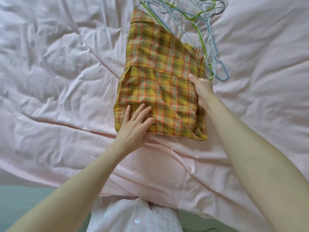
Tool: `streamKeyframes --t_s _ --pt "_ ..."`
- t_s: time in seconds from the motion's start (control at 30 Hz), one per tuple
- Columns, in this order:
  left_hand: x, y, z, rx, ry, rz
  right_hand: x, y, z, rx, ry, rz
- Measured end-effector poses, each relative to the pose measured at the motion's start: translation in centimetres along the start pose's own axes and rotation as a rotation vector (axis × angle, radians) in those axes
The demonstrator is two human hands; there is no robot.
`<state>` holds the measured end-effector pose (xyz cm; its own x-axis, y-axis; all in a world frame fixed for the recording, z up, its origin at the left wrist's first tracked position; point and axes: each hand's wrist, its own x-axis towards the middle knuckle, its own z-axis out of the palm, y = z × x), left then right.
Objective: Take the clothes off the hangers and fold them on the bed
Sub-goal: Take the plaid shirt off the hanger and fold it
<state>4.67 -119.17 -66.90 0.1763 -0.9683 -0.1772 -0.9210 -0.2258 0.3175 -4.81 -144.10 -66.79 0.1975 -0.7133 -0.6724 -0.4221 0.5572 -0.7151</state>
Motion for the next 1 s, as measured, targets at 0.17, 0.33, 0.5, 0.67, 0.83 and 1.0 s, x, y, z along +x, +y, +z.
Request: streamKeyframes --t_s 0.17,0.33,0.5,0.67,0.83,1.0 --pt "0.8 2.0 0.9 -0.036 0.042 0.105 1.1 -1.1 0.2 -0.067 0.141 -0.179" --pt "0.3 1.8 1.6 -0.106 -0.017 0.153 0.1 2.4 -1.9 -0.107 0.046 -0.047" --pt "0.2 1.0 0.9 -0.144 -0.001 0.121 -4.8 5.4 -4.2 -0.357 -0.237 0.045" --pt "-0.8 -0.2 0.1 -0.102 0.062 0.054 -6.4 7.3 -5.1 -0.488 -0.212 -0.027" --pt "-1.5 -1.0 -0.5 -0.116 0.159 -0.025 -7.1 8.9 -4.3 -0.702 0.029 -0.176" --pt "-2.1 -2.2 -0.7 -0.234 0.341 -0.357 -7.0 9.3 -4.0 -0.689 0.189 -0.191"
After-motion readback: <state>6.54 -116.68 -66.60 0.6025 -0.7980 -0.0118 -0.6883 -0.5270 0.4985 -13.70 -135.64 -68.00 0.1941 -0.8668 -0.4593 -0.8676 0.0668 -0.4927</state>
